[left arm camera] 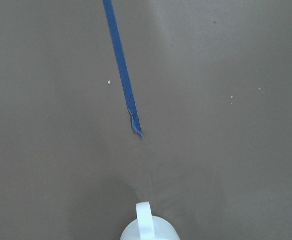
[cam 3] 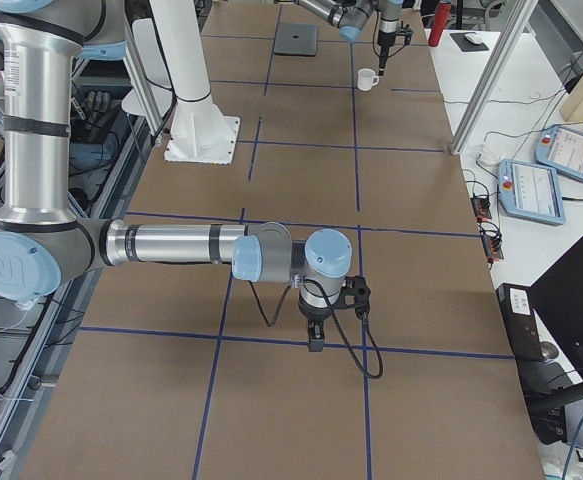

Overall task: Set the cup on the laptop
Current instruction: 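Lower the left gripper over the white cup's rim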

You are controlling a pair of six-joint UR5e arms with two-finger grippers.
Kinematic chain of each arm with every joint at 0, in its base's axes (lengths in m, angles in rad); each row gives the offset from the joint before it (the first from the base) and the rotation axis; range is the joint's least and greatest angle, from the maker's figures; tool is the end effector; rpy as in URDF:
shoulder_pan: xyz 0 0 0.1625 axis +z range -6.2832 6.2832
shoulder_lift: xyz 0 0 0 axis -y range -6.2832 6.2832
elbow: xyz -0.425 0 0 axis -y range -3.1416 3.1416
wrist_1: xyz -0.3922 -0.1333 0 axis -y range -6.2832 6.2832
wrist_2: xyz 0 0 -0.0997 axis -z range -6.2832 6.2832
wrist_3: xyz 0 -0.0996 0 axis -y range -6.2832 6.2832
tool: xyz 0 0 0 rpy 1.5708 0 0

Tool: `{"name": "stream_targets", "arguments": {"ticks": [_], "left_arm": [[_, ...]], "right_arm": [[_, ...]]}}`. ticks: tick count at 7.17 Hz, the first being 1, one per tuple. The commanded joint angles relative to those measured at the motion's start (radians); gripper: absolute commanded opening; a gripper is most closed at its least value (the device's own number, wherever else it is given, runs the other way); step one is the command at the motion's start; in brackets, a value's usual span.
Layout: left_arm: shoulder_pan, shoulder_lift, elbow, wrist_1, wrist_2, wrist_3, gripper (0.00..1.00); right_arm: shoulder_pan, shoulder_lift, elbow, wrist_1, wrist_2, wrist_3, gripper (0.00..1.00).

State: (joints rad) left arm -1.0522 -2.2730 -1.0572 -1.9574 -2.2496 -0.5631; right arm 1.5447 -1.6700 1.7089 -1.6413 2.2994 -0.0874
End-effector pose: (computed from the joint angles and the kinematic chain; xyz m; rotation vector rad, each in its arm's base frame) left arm 0.3279 -0.7174 0.4242 0.1341 0.8496 0.1534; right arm 0.0553 -0.4487 0.6476 -0.0079 -0.7294 -0.0969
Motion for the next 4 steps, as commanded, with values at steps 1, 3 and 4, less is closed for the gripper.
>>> {"name": "stream_targets", "arguments": {"ticks": [1, 3, 4], "left_arm": [[0.027, -0.007, 0.042, -0.018, 0.019, -0.006, 1.00], [0.029, 0.004, 0.043, -0.017, 0.019, -0.014, 0.97], [0.029, 0.006, 0.043, -0.015, 0.019, -0.024, 0.86]], "right_arm": [[0.000, -0.001, 0.000, 0.000, 0.000, 0.000, 1.00], [0.000, -0.002, 0.000, 0.000, 0.000, 0.001, 1.00], [0.000, -0.002, 0.000, 0.000, -0.001, 0.000, 1.00]]}}
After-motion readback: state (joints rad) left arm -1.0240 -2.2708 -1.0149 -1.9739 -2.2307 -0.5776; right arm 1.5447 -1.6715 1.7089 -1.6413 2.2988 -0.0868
